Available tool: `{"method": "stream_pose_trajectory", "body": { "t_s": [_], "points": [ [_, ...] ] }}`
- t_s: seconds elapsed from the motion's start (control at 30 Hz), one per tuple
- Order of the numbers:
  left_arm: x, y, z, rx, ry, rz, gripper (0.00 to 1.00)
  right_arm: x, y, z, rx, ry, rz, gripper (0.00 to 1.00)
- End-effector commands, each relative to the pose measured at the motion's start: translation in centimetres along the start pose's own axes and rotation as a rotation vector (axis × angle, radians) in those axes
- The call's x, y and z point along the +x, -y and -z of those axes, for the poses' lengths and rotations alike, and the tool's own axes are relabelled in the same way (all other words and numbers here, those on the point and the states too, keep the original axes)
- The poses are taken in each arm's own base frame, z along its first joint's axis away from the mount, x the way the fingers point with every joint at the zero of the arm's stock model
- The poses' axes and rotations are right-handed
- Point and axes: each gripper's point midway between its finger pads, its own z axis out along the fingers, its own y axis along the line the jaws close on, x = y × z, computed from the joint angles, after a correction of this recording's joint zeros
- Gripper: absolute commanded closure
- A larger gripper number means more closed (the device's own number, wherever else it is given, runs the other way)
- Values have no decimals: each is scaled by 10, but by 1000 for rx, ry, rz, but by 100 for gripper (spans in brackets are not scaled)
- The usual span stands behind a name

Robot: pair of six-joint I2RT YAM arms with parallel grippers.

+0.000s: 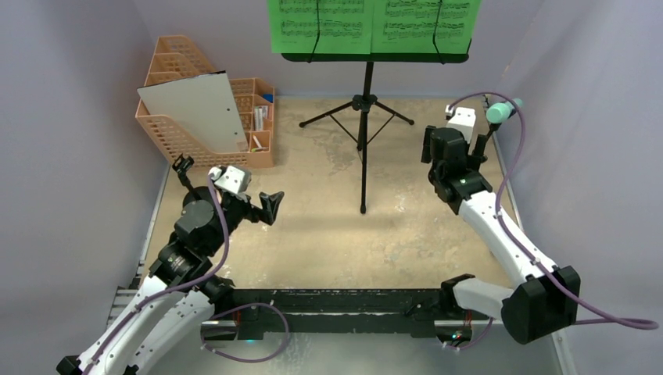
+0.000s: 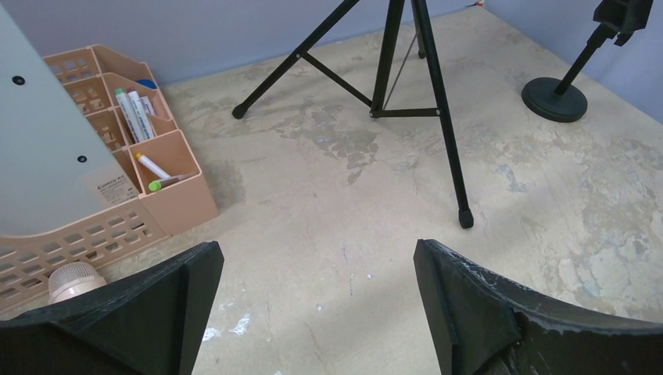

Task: Pack up the instrument practice props
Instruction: Pick up the microphone stand with the microphone from the center of the board.

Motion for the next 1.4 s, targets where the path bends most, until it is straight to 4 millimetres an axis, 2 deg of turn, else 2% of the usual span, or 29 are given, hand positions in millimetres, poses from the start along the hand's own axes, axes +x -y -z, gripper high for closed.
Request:
{"method": "stream_pose_trajectory", "body": {
  "t_s": [0.0,0.1,0.23,0.37,0.57,0.73,0.8,1.07,1.37],
  "points": [
    [-6,2,2,8,26,-8,1,-10,6,8,-26,97,-58,4],
    [-8,3,3,10,31,-9,1,-20,6,18,-83,213,-139,4],
    [-7,3,3,10,30,-10,1,-19,5,25,-124,237,-182,3],
    [-9,5,4,17,39,-9,1,-14,22,22,-52,210,-195,2],
    [-11,8,7,32,47,-12,1,-22,34,17,-98,359,-340,1],
    [-13,9,9,38,59,-10,1,-18,59,1,-67,445,-419,2],
    [-15,10,11,38,66,-11,1,-19,63,-5,-72,485,-415,2],
    [-14,12,11,49,65,-16,1,-24,73,-27,-113,596,-370,3],
    [-10,12,9,48,52,-23,1,-41,79,-50,-136,627,-327,14]
  ]
}}
